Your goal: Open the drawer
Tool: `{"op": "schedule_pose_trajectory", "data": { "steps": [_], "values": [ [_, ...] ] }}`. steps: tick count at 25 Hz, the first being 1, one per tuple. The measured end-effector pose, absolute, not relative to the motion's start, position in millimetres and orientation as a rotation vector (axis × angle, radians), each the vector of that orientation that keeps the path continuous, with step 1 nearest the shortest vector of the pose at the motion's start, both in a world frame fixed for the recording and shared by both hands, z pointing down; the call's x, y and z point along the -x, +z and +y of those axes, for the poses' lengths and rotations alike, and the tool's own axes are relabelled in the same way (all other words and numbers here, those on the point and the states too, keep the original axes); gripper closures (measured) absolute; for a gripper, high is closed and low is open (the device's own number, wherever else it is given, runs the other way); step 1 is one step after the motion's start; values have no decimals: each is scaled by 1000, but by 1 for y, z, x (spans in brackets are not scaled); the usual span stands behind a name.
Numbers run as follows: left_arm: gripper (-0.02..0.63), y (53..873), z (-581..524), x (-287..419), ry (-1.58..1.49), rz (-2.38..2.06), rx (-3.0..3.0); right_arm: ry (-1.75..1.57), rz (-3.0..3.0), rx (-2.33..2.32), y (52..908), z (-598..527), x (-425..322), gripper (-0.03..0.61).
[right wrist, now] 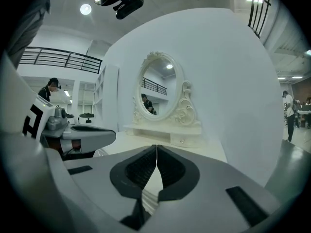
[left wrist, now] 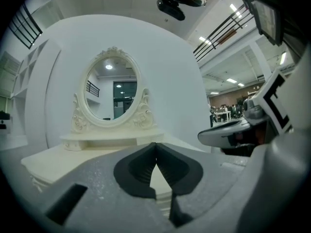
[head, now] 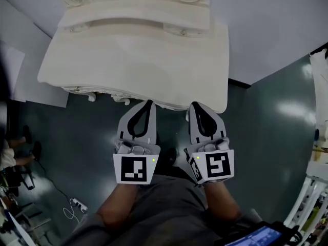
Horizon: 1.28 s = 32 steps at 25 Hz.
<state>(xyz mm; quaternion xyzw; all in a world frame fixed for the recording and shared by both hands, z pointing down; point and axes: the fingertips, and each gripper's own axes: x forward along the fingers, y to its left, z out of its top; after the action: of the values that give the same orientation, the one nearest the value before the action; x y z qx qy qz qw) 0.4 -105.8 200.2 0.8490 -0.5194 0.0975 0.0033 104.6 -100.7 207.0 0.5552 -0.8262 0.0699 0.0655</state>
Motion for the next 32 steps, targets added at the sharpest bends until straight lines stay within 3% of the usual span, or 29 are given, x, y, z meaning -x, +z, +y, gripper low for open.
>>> {"op": "schedule_pose_trajectory", "data": {
  "steps": [14, 24, 26, 29, 32],
  "values": [
    [598, 345, -74, 26, 473, -1555, -2484, 400, -2436, -1473, 326, -64, -68, 565],
    [589, 399, -94, 29, 371, -1618, -2439, 462, -2414, -1442, 366, -48, -77, 565],
    [451, 406, -97, 26, 348, -1600, -2432, 471, -2417, -1438, 370, -45, -79, 565],
    [384, 414, -103, 20, 354, -1576, -2458, 485, -2405, -1444, 377, -46, -85, 565],
    [359, 421, -111, 18, 362, -1565, -2472, 500, -2388, -1458, 380, -49, -91, 564]
  ]
}}
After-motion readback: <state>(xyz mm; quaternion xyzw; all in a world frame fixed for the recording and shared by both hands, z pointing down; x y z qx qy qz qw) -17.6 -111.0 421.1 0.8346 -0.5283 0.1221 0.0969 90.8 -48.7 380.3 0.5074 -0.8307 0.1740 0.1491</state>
